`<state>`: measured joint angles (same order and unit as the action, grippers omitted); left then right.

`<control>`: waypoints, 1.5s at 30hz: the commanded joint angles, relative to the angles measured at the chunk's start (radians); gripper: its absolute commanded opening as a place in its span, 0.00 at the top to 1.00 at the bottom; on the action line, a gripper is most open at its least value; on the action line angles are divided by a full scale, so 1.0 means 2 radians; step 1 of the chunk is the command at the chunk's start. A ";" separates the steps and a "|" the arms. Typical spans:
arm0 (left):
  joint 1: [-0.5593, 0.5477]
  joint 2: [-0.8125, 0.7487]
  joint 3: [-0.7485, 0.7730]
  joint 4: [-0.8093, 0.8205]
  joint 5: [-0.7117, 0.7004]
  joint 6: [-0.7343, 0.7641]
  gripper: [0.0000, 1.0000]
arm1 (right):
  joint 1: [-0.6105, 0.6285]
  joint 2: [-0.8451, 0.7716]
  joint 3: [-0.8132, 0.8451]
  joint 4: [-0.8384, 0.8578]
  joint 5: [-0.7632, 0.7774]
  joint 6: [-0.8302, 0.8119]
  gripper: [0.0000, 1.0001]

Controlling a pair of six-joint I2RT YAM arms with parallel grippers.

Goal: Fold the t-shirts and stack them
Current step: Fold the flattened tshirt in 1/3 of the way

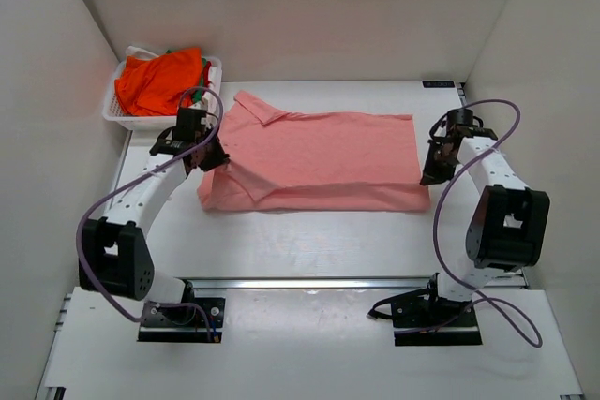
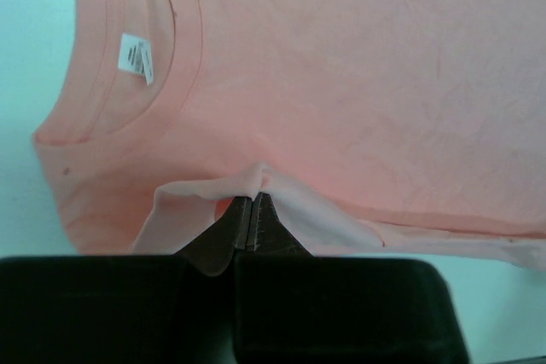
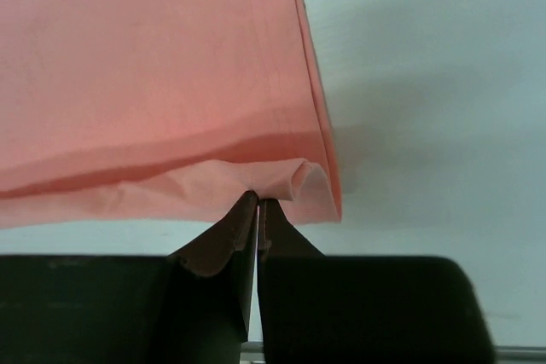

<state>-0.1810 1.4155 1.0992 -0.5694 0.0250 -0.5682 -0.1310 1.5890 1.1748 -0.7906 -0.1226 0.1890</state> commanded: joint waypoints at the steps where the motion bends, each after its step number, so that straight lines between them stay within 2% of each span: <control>1: 0.008 0.020 0.028 0.042 -0.006 0.011 1.00 | 0.006 0.025 0.033 0.024 0.001 0.011 1.00; 4: 0.005 0.051 0.034 0.066 -0.012 0.013 0.98 | 0.010 0.050 0.042 0.032 -0.006 0.014 1.00; 6: 0.015 0.069 0.042 0.095 -0.012 0.007 0.91 | 0.013 0.068 0.045 0.039 0.001 0.018 0.99; 7: 0.019 0.081 0.049 0.101 -0.012 0.005 0.76 | 0.019 0.072 0.053 0.048 0.008 0.021 0.92; 9: 0.041 0.111 0.096 0.109 0.012 -0.007 0.56 | 0.019 0.080 0.072 0.059 0.023 0.030 0.81; 11: 0.040 0.131 0.139 0.114 0.009 -0.013 0.45 | 0.021 0.082 0.091 0.075 0.049 0.051 0.65; 12: 0.037 0.145 0.172 0.116 0.007 -0.013 0.41 | 0.021 0.084 0.107 0.080 0.053 0.052 0.63; 15: 0.033 0.206 0.269 0.096 -0.012 -0.008 0.39 | 0.015 0.107 0.159 0.101 0.055 0.070 0.56; 18: 0.031 0.295 0.396 0.052 -0.012 -0.006 0.48 | 0.010 0.154 0.225 0.101 0.048 0.073 0.56; 22: 0.028 0.403 0.541 0.010 -0.012 -0.004 0.52 | 0.013 0.211 0.292 0.099 0.042 0.071 0.58; 26: 0.028 0.465 0.618 0.009 -0.007 -0.010 0.57 | 0.020 0.249 0.322 0.119 0.029 0.069 0.58; 31: 0.016 0.538 0.676 0.009 -0.012 -0.004 0.50 | 0.025 0.304 0.380 0.126 0.022 0.068 0.56; 33: 0.014 0.553 0.688 0.009 -0.040 -0.003 0.45 | 0.029 0.321 0.398 0.118 0.017 0.070 0.56; 45: 0.011 0.630 0.706 0.043 -0.067 -0.017 0.42 | 0.033 0.354 0.411 0.125 0.016 0.068 0.57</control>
<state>-0.1566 2.6839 2.4767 -0.5182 -0.0753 -0.5930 -0.0719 2.2910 1.9545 -0.5747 -0.0933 0.3187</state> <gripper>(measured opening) 0.576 0.436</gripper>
